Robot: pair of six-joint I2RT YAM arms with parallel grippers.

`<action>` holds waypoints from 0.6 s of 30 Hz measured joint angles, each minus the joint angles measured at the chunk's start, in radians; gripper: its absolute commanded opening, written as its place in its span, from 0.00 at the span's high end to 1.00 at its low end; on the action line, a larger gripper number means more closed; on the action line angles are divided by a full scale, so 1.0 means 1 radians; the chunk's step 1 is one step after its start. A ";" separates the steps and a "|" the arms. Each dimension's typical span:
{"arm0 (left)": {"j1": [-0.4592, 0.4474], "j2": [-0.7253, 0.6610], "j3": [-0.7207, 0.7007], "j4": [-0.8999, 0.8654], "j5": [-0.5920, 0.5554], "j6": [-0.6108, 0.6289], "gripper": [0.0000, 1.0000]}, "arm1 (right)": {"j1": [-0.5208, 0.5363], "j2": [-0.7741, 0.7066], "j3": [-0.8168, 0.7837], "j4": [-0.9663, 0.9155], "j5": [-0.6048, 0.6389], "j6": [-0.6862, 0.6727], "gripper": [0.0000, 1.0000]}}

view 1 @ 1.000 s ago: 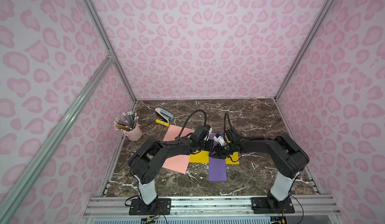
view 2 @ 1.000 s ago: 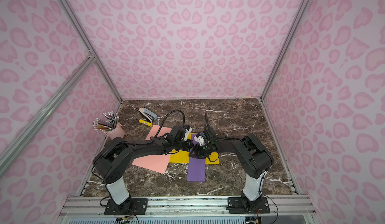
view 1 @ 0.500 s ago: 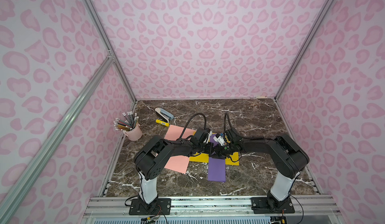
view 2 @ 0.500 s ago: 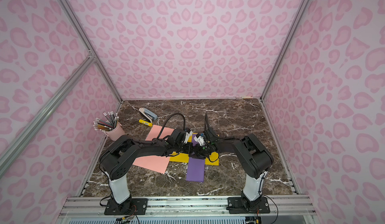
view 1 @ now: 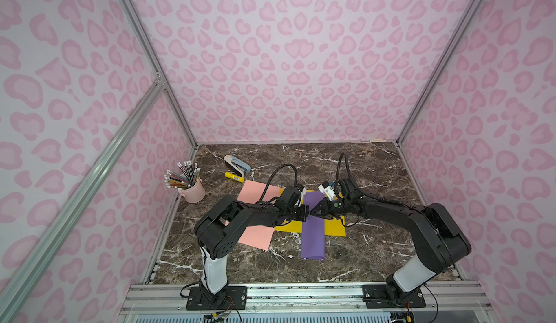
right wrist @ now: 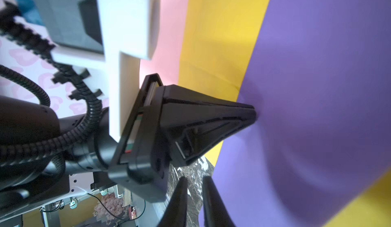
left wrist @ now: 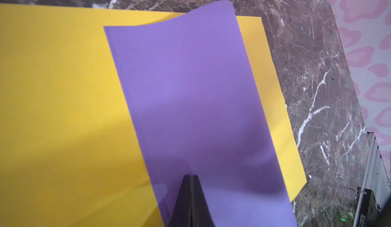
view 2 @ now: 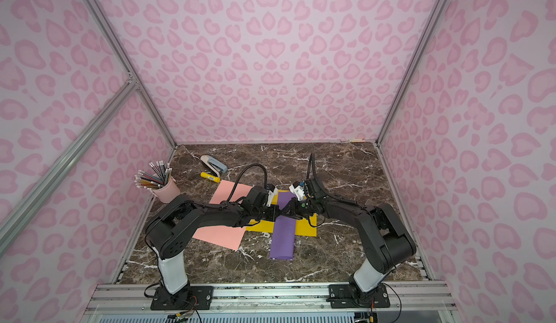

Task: Fold the rectangular paper in half along the long edge
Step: Fold the paper.

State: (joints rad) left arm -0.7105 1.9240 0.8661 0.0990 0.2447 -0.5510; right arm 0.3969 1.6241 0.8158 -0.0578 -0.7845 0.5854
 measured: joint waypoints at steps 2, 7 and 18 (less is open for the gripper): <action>0.000 -0.002 -0.003 0.000 -0.002 0.000 0.96 | -0.024 0.001 -0.015 0.004 -0.007 -0.002 0.83; 0.000 -0.003 -0.004 0.000 -0.003 0.000 0.96 | -0.044 0.024 -0.023 0.021 -0.027 -0.007 0.84; 0.000 -0.006 0.000 -0.014 -0.008 0.000 0.96 | -0.097 0.080 -0.091 0.080 -0.048 -0.010 0.84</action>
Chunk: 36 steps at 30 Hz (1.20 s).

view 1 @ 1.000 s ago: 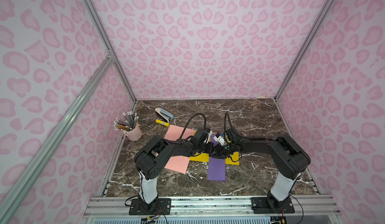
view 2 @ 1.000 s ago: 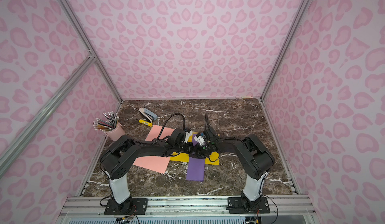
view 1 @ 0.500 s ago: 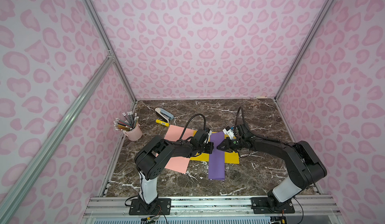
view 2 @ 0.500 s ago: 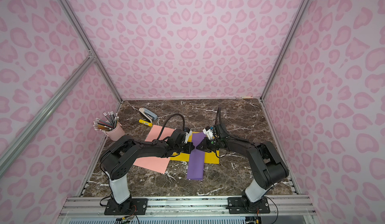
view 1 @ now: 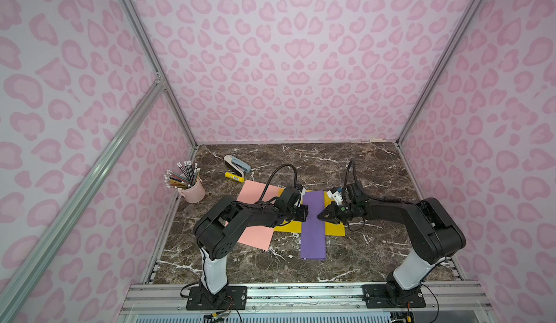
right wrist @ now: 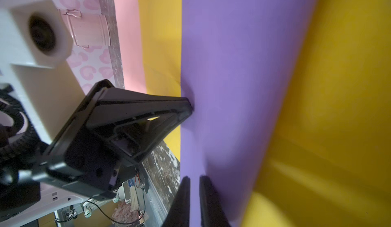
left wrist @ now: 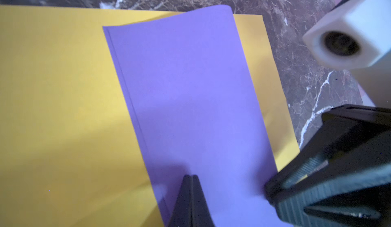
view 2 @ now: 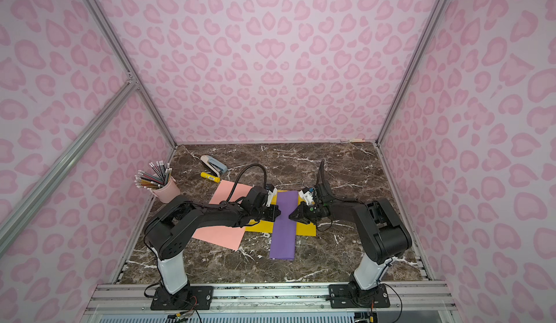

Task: Fold the rectangular paper in half along the long edge
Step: Fold the paper.

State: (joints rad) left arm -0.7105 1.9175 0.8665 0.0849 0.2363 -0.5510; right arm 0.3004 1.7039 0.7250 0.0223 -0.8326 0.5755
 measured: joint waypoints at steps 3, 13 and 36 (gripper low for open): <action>0.000 0.000 0.000 0.000 0.000 0.000 0.96 | -0.004 0.009 -0.016 0.013 0.000 -0.001 0.84; 0.000 0.002 0.000 0.000 0.001 0.000 0.96 | -0.053 0.024 -0.082 0.059 -0.023 -0.020 0.84; 0.000 0.004 0.004 -0.002 0.002 0.000 0.96 | 0.011 -0.100 -0.100 0.014 0.019 0.002 0.99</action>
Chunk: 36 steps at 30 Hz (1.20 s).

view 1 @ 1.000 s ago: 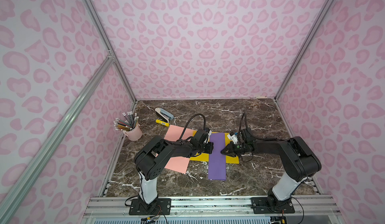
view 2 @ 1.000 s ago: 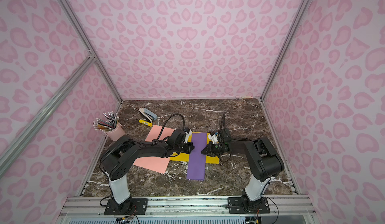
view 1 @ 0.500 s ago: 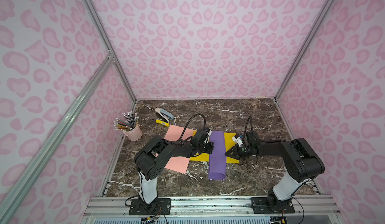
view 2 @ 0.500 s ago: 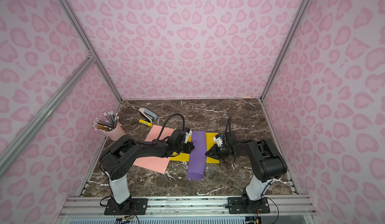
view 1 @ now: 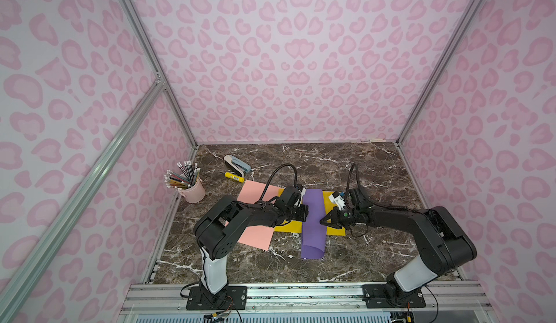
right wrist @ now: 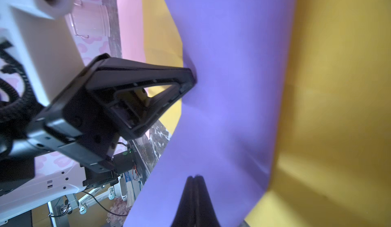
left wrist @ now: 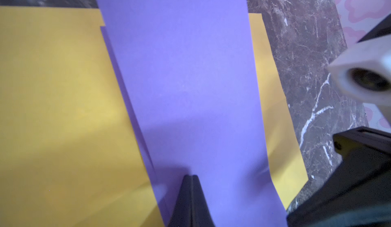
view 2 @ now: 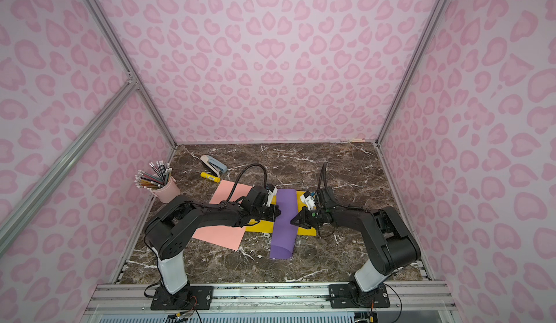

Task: Fold the rectangular paper in half along the long edge
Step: Fold the paper.

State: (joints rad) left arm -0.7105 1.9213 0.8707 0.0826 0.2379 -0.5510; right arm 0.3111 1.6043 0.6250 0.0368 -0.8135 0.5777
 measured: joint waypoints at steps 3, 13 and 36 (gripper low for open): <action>-0.002 0.000 0.000 0.000 0.000 0.000 0.96 | -0.016 0.011 -0.040 0.014 0.011 0.004 1.00; -0.002 -0.001 -0.003 0.004 -0.003 0.000 0.96 | -0.124 -0.073 -0.150 -0.020 0.006 -0.046 1.00; -0.002 -0.002 -0.003 0.001 -0.003 -0.001 0.96 | -0.068 -0.150 -0.196 -0.071 0.045 -0.045 1.00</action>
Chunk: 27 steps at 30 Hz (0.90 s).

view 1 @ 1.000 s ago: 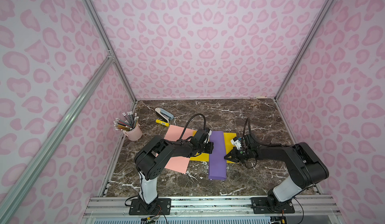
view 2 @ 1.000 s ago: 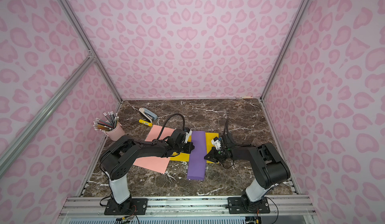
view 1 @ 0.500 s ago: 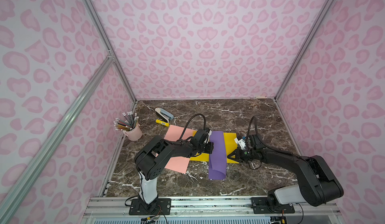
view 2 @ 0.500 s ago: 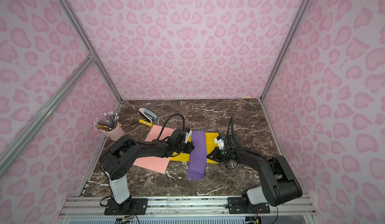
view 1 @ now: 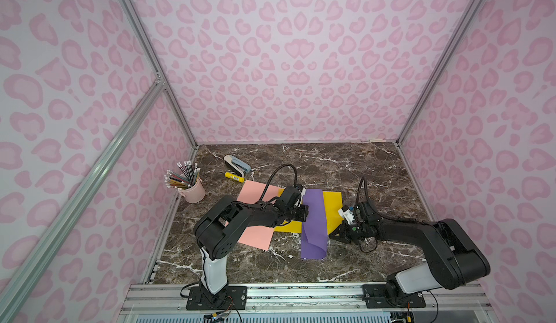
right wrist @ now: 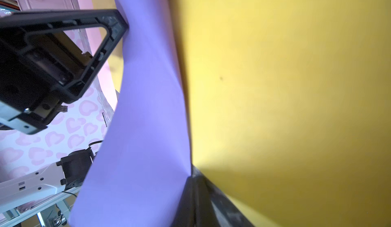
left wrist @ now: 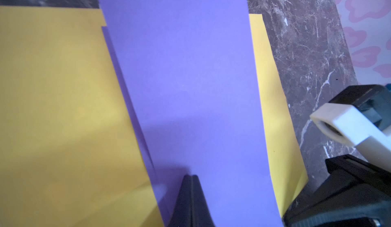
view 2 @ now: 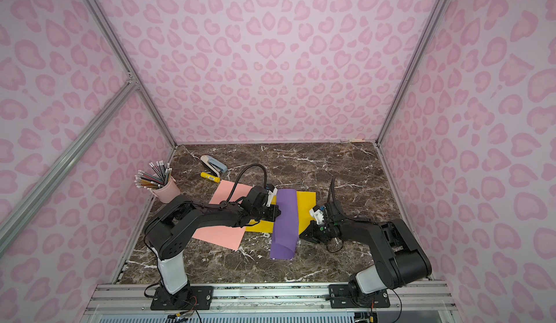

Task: Fold the rectangular paper in half along the long edge
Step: Fold the paper.

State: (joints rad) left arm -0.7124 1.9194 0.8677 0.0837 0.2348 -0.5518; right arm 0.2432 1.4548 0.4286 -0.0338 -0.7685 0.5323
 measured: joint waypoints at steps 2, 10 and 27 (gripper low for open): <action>0.000 0.000 0.000 0.000 0.000 0.000 0.96 | -0.011 -0.039 0.003 -0.042 0.024 -0.014 1.00; -0.001 -0.001 0.000 0.000 -0.001 0.000 0.96 | 0.105 -0.048 0.095 -0.059 0.041 0.019 1.00; -0.008 0.005 -0.002 0.011 0.000 -0.007 0.96 | 0.039 -0.099 -0.011 -0.090 0.069 -0.011 1.00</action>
State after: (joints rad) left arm -0.7204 1.9240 0.8658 0.0952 0.2344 -0.5587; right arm 0.2821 1.3560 0.4179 -0.1238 -0.6994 0.5217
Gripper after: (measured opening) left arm 0.051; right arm 0.061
